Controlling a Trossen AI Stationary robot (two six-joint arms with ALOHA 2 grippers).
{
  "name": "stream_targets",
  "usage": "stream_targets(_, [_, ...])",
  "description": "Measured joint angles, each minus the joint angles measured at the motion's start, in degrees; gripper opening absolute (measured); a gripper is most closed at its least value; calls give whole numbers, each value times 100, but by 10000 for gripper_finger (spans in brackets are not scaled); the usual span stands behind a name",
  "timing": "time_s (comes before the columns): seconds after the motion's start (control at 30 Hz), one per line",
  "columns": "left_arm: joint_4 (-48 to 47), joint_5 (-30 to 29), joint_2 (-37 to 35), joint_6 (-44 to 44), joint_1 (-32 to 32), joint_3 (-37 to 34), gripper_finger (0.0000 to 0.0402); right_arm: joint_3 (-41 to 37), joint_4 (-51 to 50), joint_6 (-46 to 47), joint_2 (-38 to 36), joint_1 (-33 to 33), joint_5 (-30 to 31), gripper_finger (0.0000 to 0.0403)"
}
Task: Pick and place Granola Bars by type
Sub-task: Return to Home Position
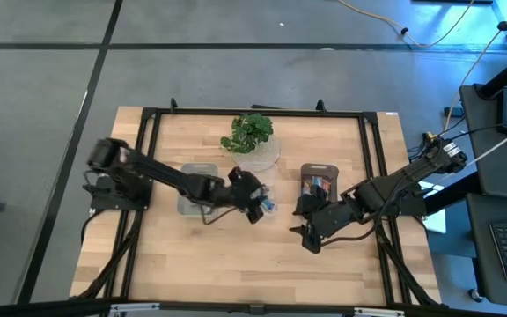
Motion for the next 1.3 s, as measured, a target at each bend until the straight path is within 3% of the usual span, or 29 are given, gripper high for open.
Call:
stream_targets(0.17, [-237,337,-1039,1039,-77,4,193,0,44,11,0,4,-457,239])
stream_targets(0.4, [-996,524,-2071,1023,-226,-96,192,2,201,-182,-41,99,538,239])
stream_targets(0.57, [-479,550,-3203,779,-328,-1183,192,2,181,-332,-280,358,1156,239])
stream_targets(0.8, [1007,1012,-5092,754,-527,-3024,192,1,197,-515,-588,505,1219,239])
stream_targets(0.93, [1400,1022,-5918,707,-716,-3739,192,-560,1565,-1017,-727,478,1123,239])
stream_targets(1.13, [1382,999,-6705,740,-794,-4212,192,-2147,4576,-1616,-1108,28,-345,239])
stream_targets(1.3, [788,654,-7441,927,-795,-4234,192,-3170,5258,-1695,-1983,-68,-313,239])
